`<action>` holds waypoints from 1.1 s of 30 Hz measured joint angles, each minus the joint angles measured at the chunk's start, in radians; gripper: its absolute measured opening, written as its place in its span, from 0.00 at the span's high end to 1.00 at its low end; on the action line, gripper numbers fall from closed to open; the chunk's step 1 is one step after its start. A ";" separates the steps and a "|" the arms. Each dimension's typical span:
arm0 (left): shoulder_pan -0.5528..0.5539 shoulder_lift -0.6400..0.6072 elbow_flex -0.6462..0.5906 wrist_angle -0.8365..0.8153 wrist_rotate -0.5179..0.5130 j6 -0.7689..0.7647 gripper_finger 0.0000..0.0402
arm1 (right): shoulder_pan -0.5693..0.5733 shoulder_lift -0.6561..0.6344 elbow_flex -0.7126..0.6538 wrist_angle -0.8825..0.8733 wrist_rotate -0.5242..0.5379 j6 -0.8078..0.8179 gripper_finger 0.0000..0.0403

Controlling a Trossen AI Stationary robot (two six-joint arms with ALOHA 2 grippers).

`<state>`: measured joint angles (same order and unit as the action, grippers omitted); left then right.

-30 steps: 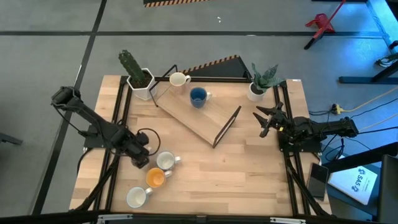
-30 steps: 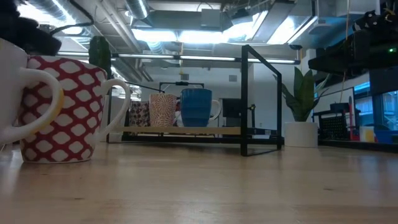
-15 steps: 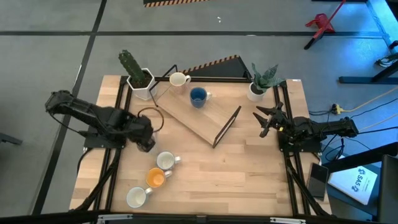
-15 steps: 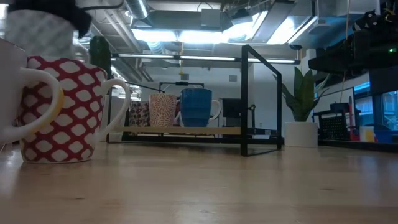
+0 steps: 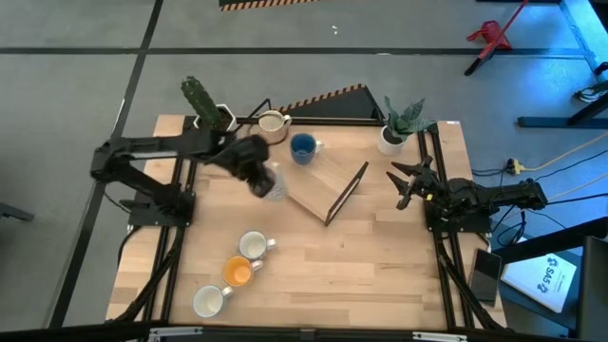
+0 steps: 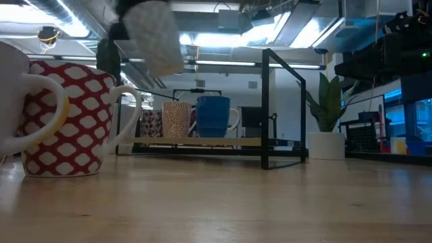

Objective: Place coffee mugs
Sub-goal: Put the gray patterned mug on the shelf

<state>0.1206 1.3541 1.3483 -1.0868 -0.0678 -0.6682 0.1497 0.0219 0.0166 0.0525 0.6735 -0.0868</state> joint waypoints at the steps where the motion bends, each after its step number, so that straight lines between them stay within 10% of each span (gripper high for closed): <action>1: 0.013 0.034 0.042 0.004 0.008 0.048 0.96 | 0.000 0.000 0.000 0.000 0.000 0.000 0.63; 15: 0.136 0.448 0.495 0.006 0.051 0.495 0.96 | 0.000 0.000 0.000 -0.001 -0.002 0.000 0.63; 33: 0.179 0.750 0.646 0.134 0.064 0.761 0.96 | 0.000 0.000 0.000 -0.001 -0.003 0.007 0.63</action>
<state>0.2995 2.1045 1.9938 -0.9531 -0.0034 0.0931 0.1498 0.0219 0.0166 0.0513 0.6703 -0.0797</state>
